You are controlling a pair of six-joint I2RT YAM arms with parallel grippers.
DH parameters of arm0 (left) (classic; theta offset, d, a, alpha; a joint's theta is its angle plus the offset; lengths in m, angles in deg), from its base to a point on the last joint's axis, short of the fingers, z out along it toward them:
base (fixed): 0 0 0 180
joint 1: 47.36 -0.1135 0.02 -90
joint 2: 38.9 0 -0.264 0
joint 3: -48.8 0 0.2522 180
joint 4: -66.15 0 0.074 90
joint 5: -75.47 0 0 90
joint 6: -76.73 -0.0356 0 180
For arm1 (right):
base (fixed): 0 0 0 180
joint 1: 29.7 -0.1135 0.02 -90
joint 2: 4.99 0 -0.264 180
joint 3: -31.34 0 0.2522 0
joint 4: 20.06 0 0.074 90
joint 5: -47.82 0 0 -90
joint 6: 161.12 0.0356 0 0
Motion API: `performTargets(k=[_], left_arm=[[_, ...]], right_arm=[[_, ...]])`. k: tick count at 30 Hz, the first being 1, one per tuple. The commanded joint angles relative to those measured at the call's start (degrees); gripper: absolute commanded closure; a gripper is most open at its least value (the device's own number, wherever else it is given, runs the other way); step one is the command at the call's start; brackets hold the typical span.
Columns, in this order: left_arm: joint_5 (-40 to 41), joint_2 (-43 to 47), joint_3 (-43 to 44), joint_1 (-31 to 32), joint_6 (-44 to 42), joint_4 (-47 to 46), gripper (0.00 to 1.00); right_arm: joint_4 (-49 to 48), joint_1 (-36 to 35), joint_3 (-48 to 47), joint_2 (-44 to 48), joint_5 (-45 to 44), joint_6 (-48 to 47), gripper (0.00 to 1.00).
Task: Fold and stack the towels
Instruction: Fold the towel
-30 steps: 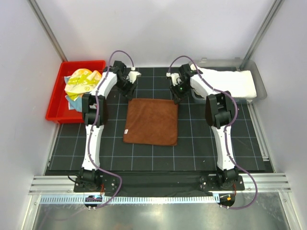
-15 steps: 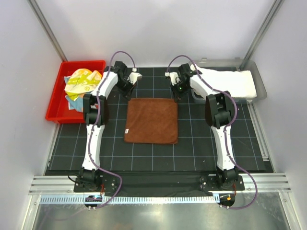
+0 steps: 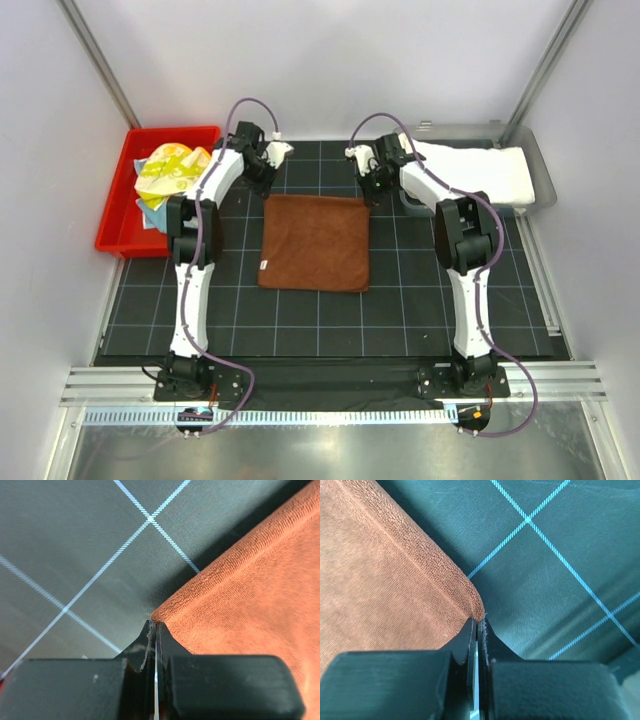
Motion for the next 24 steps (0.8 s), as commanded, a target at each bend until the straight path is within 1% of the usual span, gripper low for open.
performTargets(k=[1,5,9,15,24], left_arm=[[2.69,7.90,-1.67,-0.24,0.68,-5.49,1.00],[3.31,10.19,-4.31,-0.24,0.68,-6.89,1.00],[3.75,11.42,-6.23,-0.24,1.03,-7.51,1.00],[5.33,14.06,-10.45,-0.24,2.17,-11.02,1.00],[5.42,22.58,-22.85,0.03,5.51,-17.88,1.00]], right_arm=[[-6.51,-0.01,3.24,7.85,-1.64,-1.35,0.99],[-9.16,-0.01,7.37,10.50,-0.85,-0.82,0.99],[-10.30,0.08,8.70,11.65,-0.85,-0.65,0.99],[-10.22,-0.36,9.92,13.32,-0.68,0.67,0.99],[-11.89,-3.70,17.39,19.20,-2.78,3.66,0.99]])
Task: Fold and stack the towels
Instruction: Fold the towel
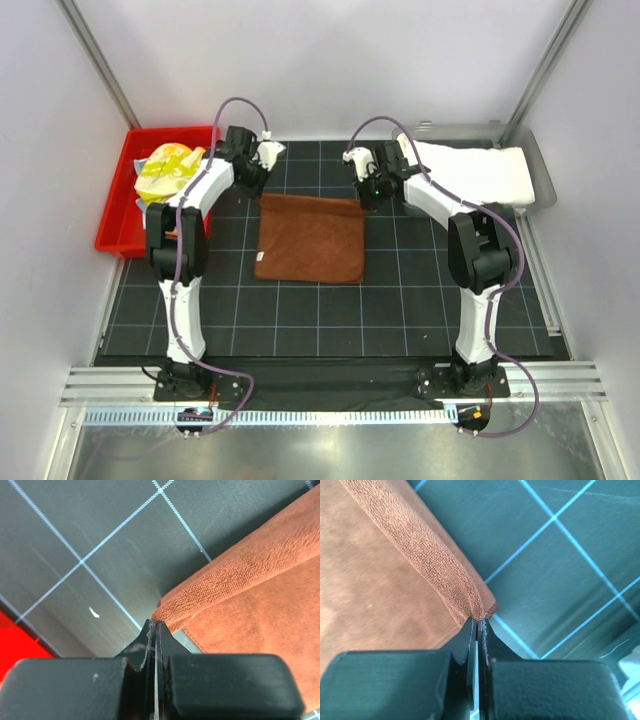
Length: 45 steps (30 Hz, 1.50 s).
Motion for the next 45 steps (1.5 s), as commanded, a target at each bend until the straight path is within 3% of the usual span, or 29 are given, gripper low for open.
performTargets(k=[1,16,27,45], left_arm=[[1.42,6.89,-2.52,-0.17,2.26,-5.38,1.00],[1.16,24.11,-24.14,1.50,8.24,-6.96,1.00],[3.09,30.27,-35.30,2.99,13.94,-9.77,1.00],[8.36,34.93,-43.14,5.37,17.82,-10.13,1.00]], right_arm=[[-2.36,-0.97,2.81,7.05,-2.17,2.39,0.99],[-2.27,-2.64,16.17,18.48,-1.30,8.90,0.99],[-3.15,-7.20,25.23,24.11,-4.46,15.49,0.99],[-2.01,-10.20,32.27,28.16,-6.22,21.82,0.99]])
